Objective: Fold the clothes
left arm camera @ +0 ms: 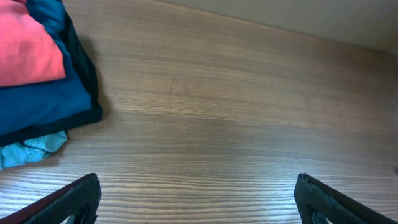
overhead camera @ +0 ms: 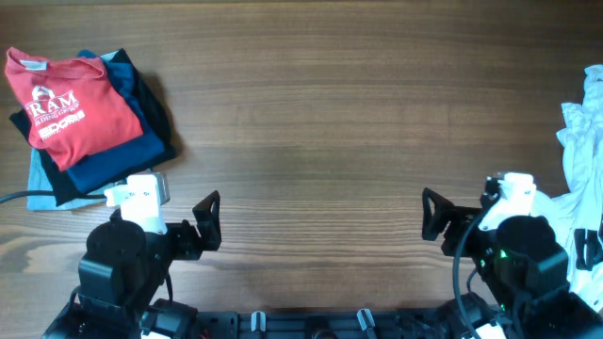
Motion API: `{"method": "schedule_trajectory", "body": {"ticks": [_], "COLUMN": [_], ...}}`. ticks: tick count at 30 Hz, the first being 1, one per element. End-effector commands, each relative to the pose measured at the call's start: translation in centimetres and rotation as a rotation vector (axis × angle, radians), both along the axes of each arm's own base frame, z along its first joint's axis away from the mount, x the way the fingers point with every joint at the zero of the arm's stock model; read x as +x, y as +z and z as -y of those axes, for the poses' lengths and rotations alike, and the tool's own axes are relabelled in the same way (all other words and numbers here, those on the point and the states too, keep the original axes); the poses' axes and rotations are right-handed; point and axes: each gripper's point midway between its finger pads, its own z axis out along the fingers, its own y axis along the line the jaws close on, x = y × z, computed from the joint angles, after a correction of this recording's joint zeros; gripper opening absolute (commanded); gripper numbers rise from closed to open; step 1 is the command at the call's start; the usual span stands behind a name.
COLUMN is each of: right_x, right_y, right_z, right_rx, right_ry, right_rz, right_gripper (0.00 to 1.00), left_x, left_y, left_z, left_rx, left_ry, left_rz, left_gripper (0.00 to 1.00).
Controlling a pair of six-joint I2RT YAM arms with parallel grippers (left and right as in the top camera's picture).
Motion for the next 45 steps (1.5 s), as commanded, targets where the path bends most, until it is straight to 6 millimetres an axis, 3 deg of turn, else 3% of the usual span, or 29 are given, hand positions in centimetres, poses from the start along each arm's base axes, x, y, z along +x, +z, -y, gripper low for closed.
{"method": "schedule_trajectory", "body": {"ticks": [1, 4, 12, 21, 23, 26, 45], "right_x": [0.2, 0.8, 2.1, 4.3, 4.6, 4.9, 4.9], "right_y": [0.4, 0.2, -2.0, -3.7, -4.7, -8.1, -7.8], "right_z": [1.1, 0.2, -0.4, -0.1, -0.2, -0.4, -0.3], "right_rx": [-0.045, -0.07, -0.036, -0.21, -0.218, -0.197, -0.191], "right_ry": [-0.007, 0.083, 0.121, 0.145, 0.147, 0.163, 0.156], "right_rz": [0.106, 0.248, 0.501, 0.667, 0.665, 0.569, 0.581], "right_gripper": [1.0, 1.0, 1.0, 1.0, 1.0, 1.0, 1.0], "left_x": [0.1, 0.1, 0.1, 0.1, 0.1, 0.1, 0.1], "left_y": [-0.2, -0.2, -0.2, -0.2, -0.2, -0.2, -0.2], "left_z": [-0.2, -0.2, -0.2, -0.2, -0.2, -0.2, -0.2], "left_rx": [-0.001, -0.001, -0.001, -0.001, -0.001, -0.001, -0.001], "left_ry": [0.016, 0.015, 0.015, 0.015, 0.015, 0.015, 0.015], "left_rz": [-0.002, -0.001, -0.001, -0.001, -0.001, -0.001, -0.001], "left_gripper": [1.0, 1.0, 1.0, 1.0, 1.0, 1.0, 1.0]}}
